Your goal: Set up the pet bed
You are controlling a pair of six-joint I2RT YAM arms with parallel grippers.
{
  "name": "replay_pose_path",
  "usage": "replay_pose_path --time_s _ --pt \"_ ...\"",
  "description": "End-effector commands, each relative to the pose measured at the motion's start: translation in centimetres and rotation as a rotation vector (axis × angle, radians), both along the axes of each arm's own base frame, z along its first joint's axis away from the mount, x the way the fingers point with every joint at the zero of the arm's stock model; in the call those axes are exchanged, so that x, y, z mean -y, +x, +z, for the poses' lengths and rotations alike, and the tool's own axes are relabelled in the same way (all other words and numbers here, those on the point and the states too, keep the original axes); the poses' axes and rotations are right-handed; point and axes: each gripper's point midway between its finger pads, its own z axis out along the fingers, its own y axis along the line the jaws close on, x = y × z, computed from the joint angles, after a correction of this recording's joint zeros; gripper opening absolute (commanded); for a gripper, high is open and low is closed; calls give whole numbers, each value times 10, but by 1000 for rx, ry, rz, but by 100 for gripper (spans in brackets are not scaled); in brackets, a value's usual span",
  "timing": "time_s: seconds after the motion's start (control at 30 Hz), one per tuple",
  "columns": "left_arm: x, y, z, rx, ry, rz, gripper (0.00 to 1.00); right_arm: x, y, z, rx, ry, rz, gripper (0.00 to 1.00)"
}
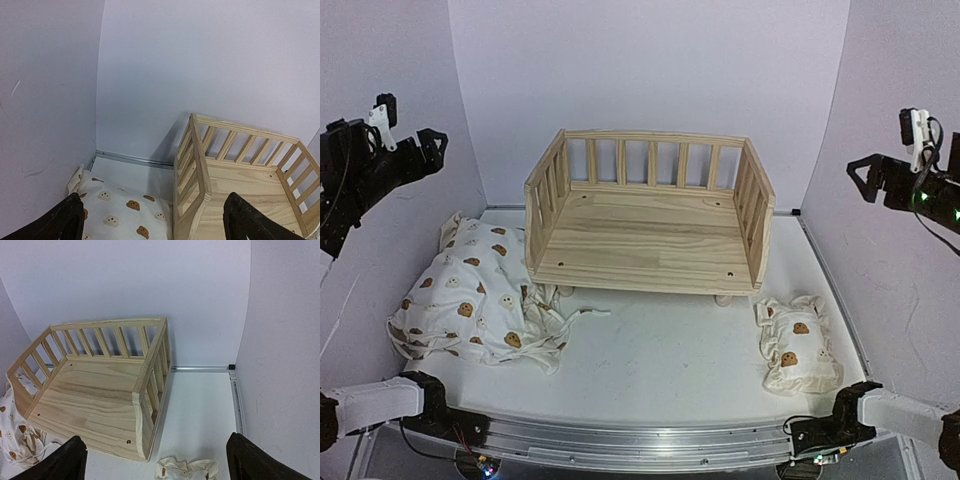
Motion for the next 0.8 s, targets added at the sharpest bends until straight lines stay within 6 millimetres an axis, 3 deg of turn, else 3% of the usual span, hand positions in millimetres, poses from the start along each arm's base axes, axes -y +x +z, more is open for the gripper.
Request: replay_pose_path --time_s 0.0,0.3,0.5,0.63,0.77 --pt "-10 11 -12 -16 -46 61 97 -6 25 -19 -25 5 -26 98" --pt "-15 74 -118 -332 -93 156 98 -34 57 -85 -145 -32 -7 98" --pt "-19 116 -222 -608 -93 240 99 -54 69 -121 -204 -40 34 98" --pt "-27 125 -292 -789 -81 328 99 -63 72 -133 -222 -39 57 98" --pt "-36 120 -353 -935 -60 419 99 -69 74 -138 -220 -36 70 98"
